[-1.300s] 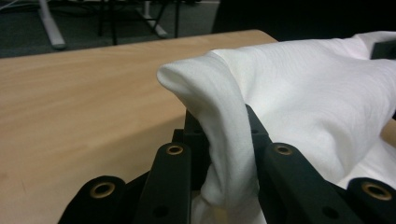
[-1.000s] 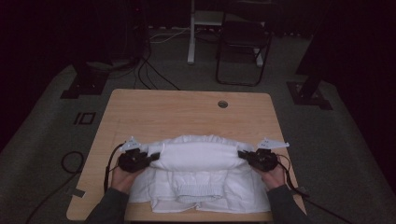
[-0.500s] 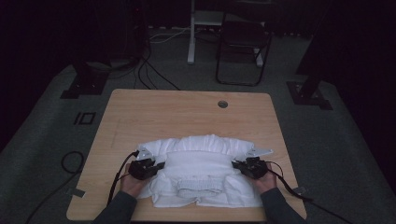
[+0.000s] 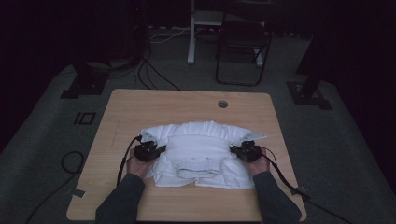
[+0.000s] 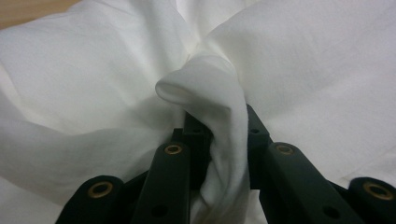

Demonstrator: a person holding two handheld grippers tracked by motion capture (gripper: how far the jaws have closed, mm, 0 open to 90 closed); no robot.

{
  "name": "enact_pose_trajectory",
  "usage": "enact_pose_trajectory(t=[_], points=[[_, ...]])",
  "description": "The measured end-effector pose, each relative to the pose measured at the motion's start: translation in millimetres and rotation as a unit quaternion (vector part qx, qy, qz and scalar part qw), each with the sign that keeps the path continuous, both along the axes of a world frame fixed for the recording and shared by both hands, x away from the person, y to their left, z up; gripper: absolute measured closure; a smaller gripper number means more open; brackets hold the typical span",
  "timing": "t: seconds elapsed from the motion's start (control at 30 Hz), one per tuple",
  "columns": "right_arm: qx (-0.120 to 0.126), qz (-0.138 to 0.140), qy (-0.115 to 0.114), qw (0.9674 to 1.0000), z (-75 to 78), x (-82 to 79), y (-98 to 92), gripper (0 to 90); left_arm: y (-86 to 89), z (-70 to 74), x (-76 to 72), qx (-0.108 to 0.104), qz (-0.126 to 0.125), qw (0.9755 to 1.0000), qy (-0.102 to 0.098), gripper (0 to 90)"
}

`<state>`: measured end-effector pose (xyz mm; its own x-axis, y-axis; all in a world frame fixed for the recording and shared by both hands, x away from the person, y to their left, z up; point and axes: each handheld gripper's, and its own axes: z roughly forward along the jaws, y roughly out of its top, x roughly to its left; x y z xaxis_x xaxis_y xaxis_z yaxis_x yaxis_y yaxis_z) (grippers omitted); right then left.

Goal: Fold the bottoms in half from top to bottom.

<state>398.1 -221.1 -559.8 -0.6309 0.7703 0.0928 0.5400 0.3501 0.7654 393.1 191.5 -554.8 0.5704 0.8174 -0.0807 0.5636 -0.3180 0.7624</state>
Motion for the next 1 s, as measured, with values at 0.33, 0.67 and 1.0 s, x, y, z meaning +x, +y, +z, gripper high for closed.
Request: enact_pose_trajectory(t=[0.33, 0.67, 1.0], points=[[0.013, -0.035, 0.007, 0.9993, 0.9, 35.0, 8.7, 86.6, -2.4, 1.8, 33.8, -0.006, 0.039, 0.9992, 0.005, 78.4], [0.022, -0.013, -0.013, 0.9996, 6.4, 30.3, -0.8, 86.9, 5.7, 19.3, 28.0, -0.031, 0.051, 0.9982, 0.003, 79.8], [0.103, -0.031, -0.125, 0.9864, 73.9, 4.0, -26.4, 87.4, 27.9, 90.7, -7.5, -0.144, 0.022, 0.9862, -0.079, 80.5]])
